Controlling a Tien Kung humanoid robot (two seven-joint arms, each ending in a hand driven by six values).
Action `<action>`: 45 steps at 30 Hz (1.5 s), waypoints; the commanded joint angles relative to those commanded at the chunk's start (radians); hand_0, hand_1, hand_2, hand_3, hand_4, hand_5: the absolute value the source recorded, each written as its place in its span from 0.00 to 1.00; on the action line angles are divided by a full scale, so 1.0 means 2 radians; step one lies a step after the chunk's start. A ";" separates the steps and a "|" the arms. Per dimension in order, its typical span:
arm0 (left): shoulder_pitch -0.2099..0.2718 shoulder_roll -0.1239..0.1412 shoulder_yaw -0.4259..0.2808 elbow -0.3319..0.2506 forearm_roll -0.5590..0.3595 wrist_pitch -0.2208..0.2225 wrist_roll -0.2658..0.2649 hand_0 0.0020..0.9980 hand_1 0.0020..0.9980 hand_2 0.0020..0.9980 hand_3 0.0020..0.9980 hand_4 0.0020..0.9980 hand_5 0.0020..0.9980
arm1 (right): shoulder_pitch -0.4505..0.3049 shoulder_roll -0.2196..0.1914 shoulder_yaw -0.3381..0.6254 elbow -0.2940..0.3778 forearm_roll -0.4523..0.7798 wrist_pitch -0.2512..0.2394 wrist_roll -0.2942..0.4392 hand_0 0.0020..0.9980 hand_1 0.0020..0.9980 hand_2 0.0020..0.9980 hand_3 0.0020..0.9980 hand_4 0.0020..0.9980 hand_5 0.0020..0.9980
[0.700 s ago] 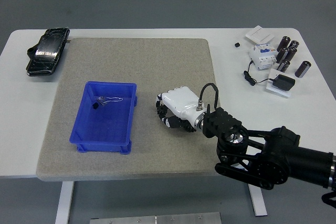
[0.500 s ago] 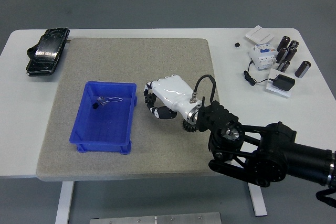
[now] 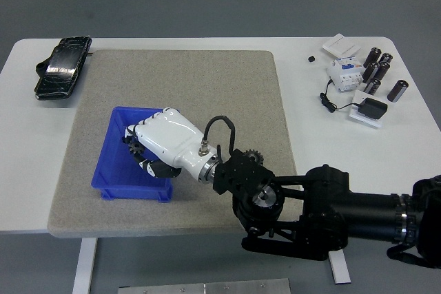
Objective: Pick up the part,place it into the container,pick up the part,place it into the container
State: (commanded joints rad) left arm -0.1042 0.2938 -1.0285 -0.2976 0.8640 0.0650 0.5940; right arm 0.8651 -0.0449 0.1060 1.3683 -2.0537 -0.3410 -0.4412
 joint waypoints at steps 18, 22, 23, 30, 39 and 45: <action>-0.003 0.000 0.000 0.001 0.002 0.001 -0.004 0.74 0.71 0.71 0.63 0.69 0.42 | -0.005 0.005 -0.003 -0.020 0.026 0.008 0.004 0.83 0.86 0.86 0.79 0.67 0.32; -0.003 -0.001 0.000 0.001 0.002 0.001 -0.005 0.74 0.71 0.71 0.62 0.69 0.42 | -0.006 0.005 0.000 -0.020 0.029 0.010 0.005 0.84 0.87 0.87 0.84 0.72 0.34; -0.003 -0.001 0.000 0.001 0.002 0.001 -0.005 0.74 0.71 0.71 0.62 0.69 0.42 | -0.007 0.004 0.001 -0.020 0.029 0.010 0.005 0.84 0.87 0.87 0.84 0.72 0.34; -0.002 -0.001 0.000 0.001 0.003 0.001 -0.007 0.74 0.71 0.71 0.62 0.69 0.42 | -0.024 -0.014 0.040 -0.004 0.043 -0.020 0.011 0.83 0.86 0.85 0.83 0.75 0.37; 0.000 -0.001 0.004 0.002 -0.004 0.003 -0.011 0.74 0.71 0.71 0.62 0.68 0.41 | -0.081 -0.098 0.145 0.069 0.020 0.027 -0.044 0.61 0.73 0.83 0.89 0.74 0.36; 0.003 0.000 0.006 0.002 -0.008 0.003 -0.012 0.74 0.71 0.71 0.60 0.67 0.40 | -0.115 -0.164 0.182 0.113 0.009 0.088 -0.088 0.55 0.73 0.85 0.92 0.76 0.37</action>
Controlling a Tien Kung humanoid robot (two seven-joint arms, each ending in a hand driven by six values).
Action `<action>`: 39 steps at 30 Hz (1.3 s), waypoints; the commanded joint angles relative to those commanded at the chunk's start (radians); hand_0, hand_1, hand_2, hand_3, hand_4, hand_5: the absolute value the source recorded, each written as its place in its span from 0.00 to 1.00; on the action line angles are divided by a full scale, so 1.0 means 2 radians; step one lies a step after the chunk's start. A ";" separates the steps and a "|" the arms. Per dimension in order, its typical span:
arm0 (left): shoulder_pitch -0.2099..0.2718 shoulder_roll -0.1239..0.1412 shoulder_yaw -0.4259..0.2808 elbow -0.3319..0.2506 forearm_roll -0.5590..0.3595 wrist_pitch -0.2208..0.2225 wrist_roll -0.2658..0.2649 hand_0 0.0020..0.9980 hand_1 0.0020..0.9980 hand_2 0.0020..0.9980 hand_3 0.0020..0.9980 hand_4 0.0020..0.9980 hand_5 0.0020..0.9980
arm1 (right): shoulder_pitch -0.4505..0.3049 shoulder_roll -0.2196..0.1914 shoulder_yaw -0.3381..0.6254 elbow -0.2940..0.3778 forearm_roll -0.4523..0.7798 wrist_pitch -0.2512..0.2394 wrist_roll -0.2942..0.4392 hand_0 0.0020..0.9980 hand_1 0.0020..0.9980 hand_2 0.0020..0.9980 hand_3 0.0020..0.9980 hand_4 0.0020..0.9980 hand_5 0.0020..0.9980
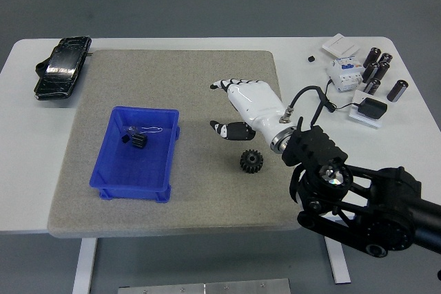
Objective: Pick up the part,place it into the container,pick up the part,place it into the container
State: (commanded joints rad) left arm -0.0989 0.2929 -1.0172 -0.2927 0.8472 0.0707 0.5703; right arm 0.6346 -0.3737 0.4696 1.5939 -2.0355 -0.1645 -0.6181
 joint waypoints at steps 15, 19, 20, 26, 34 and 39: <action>0.000 0.001 -0.003 0.000 0.005 0.001 -0.002 0.74 0.71 0.71 0.60 0.67 0.40 | -0.054 -0.026 -0.013 -0.014 0.023 0.015 -0.004 0.47 0.71 0.87 0.93 0.77 0.39; 0.001 0.001 -0.003 0.000 0.005 0.001 -0.001 0.74 0.71 0.70 0.60 0.66 0.40 | -0.060 -0.026 -0.022 -0.014 0.029 0.013 -0.001 0.46 0.70 0.88 0.93 0.78 0.40; 0.001 0.001 -0.004 0.000 0.005 0.001 -0.001 0.74 0.71 0.70 0.60 0.66 0.40 | -0.061 -0.026 -0.024 -0.013 0.031 0.011 0.000 0.46 0.70 0.88 0.93 0.78 0.40; 0.001 0.001 -0.004 0.000 0.006 0.001 -0.001 0.74 0.71 0.70 0.60 0.66 0.40 | -0.063 -0.023 -0.035 -0.007 0.044 0.000 0.007 0.44 0.68 0.87 0.92 0.78 0.40; 0.000 0.001 -0.003 0.000 0.005 0.001 -0.002 0.74 0.71 0.70 0.60 0.66 0.40 | -0.056 -0.011 -0.048 -0.045 0.043 -0.002 0.015 0.43 0.67 0.86 0.90 0.80 0.43; 0.000 0.001 -0.002 0.000 0.005 0.001 -0.003 0.74 0.71 0.70 0.59 0.66 0.40 | -0.055 -0.009 -0.050 -0.055 0.037 -0.003 0.017 0.42 0.65 0.84 0.88 0.81 0.43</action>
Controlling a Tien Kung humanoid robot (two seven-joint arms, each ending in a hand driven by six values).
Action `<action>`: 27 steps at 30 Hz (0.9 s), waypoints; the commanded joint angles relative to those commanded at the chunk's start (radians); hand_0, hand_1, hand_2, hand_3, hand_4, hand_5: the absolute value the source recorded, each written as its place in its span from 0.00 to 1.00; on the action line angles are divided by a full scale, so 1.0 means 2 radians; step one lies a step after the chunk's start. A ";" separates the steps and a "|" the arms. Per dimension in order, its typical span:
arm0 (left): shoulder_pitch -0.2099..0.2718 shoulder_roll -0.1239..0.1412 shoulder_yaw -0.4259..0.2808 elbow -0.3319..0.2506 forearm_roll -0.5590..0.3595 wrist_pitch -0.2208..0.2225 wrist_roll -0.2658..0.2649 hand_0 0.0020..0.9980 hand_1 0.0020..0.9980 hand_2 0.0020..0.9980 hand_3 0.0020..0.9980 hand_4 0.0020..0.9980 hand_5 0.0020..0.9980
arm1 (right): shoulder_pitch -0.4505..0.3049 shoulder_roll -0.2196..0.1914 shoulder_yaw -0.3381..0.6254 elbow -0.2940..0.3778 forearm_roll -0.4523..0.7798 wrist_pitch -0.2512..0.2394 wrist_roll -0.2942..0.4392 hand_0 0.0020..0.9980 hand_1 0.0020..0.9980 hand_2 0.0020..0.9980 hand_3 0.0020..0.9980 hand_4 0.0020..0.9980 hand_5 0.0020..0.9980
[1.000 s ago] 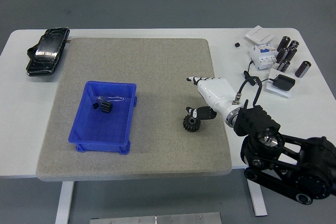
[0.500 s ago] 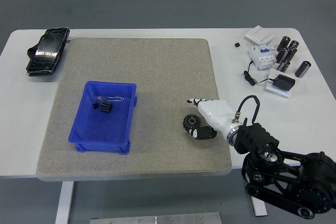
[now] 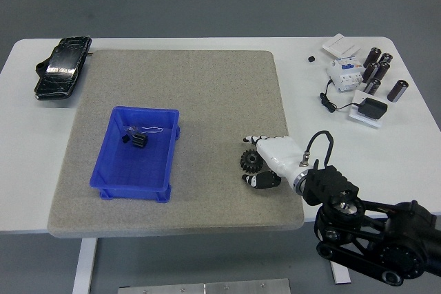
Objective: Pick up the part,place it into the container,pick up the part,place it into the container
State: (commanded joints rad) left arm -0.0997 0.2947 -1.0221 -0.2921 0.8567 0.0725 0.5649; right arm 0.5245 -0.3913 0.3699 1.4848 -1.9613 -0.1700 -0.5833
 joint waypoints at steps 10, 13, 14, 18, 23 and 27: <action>0.000 0.000 0.000 0.000 -0.001 0.001 -0.002 0.74 0.71 0.70 0.59 0.65 0.40 | 0.000 0.006 -0.009 0.000 0.000 -0.023 0.012 0.38 0.57 0.67 0.68 0.68 0.37; 0.000 0.000 0.001 0.000 -0.002 0.001 -0.003 0.74 0.71 0.70 0.59 0.65 0.40 | 0.000 0.008 -0.011 -0.002 -0.003 -0.027 0.016 0.38 0.57 0.67 0.68 0.68 0.37; 0.000 0.000 0.001 0.000 -0.002 0.001 -0.003 0.74 0.71 0.70 0.59 0.65 0.40 | 0.000 0.008 -0.011 -0.003 -0.004 -0.028 0.017 0.33 0.49 0.54 0.65 0.56 0.26; 0.000 -0.001 0.002 0.001 -0.004 0.001 -0.005 0.74 0.71 0.70 0.59 0.65 0.40 | 0.000 0.008 -0.012 -0.008 -0.008 -0.027 0.019 0.33 0.49 0.54 0.65 0.56 0.26; 0.000 0.000 0.002 0.000 -0.004 0.002 -0.006 0.74 0.71 0.70 0.59 0.65 0.40 | -0.001 0.007 -0.012 -0.013 -0.009 -0.026 0.021 0.32 0.46 0.53 0.64 0.56 0.18; 0.000 0.000 0.002 0.000 -0.005 0.003 -0.006 0.74 0.71 0.70 0.59 0.65 0.40 | -0.001 0.007 -0.014 -0.015 -0.011 -0.025 0.022 0.32 0.46 0.52 0.62 0.51 0.18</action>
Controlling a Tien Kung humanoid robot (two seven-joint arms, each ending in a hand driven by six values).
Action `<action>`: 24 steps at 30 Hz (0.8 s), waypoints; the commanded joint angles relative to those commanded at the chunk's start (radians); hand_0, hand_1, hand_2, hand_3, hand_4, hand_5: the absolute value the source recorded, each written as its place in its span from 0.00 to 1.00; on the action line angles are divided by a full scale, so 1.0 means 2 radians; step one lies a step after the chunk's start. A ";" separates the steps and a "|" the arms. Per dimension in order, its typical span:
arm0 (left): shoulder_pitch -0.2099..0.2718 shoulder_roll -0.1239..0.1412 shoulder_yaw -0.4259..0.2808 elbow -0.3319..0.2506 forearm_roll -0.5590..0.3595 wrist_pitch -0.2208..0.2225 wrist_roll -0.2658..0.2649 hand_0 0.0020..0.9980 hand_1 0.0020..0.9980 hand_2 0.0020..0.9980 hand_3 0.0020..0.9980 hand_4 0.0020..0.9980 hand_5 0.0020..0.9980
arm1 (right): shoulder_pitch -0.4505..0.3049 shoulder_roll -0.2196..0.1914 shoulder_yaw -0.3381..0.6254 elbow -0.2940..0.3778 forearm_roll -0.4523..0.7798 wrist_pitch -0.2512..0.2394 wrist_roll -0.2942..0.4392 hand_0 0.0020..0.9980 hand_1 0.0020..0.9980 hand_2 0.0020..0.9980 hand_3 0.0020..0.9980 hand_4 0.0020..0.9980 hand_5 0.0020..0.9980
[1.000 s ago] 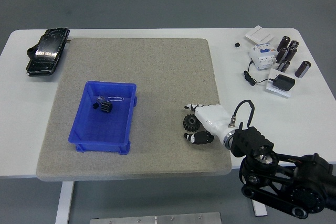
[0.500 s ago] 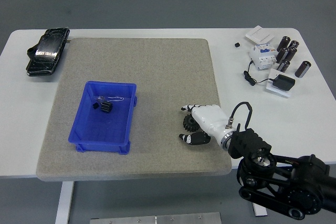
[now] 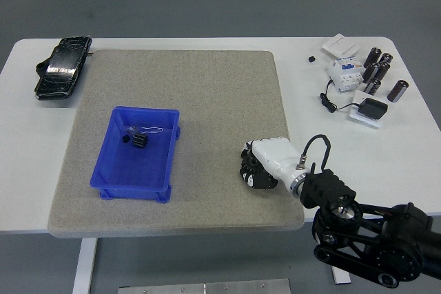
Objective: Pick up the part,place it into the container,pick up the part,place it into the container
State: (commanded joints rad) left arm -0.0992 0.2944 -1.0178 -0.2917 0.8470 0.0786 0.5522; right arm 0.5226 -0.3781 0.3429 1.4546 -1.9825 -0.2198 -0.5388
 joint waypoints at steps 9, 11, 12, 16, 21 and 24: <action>0.000 0.000 0.002 0.001 -0.004 0.002 -0.006 0.74 0.71 0.70 0.59 0.65 0.40 | 0.001 -0.001 -0.002 0.000 -0.004 -0.005 0.005 0.32 0.45 0.47 0.54 0.31 0.08; -0.001 0.000 0.003 0.001 -0.005 0.003 -0.007 0.74 0.71 0.70 0.59 0.65 0.41 | 0.002 -0.001 -0.002 0.001 -0.005 -0.007 0.006 0.29 0.41 0.45 0.49 0.23 0.03; -0.001 0.000 0.003 0.001 -0.005 0.003 -0.007 0.74 0.71 0.70 0.59 0.65 0.41 | 0.002 -0.001 -0.002 0.001 -0.005 -0.007 0.006 0.29 0.41 0.45 0.49 0.23 0.03; -0.001 0.000 0.004 0.001 -0.007 0.004 -0.010 0.74 0.71 0.70 0.59 0.65 0.41 | 0.004 -0.001 -0.003 0.001 -0.004 -0.010 0.009 0.29 0.41 0.45 0.49 0.23 0.03; -0.001 0.000 0.004 0.001 -0.009 0.005 -0.011 0.73 0.71 0.70 0.59 0.65 0.41 | 0.007 -0.001 -0.004 0.001 -0.006 -0.015 0.011 0.29 0.41 0.44 0.47 0.21 0.00; 0.000 0.000 0.004 0.000 -0.009 0.006 -0.011 0.73 0.71 0.70 0.59 0.65 0.41 | 0.015 0.004 -0.004 0.004 -0.008 -0.017 0.012 0.28 0.41 0.43 0.46 0.22 0.00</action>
State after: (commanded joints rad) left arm -0.0990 0.2946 -1.0093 -0.2907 0.8280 0.0905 0.5305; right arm 0.5528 -0.3703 0.3354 1.4621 -1.9995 -0.2547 -0.5150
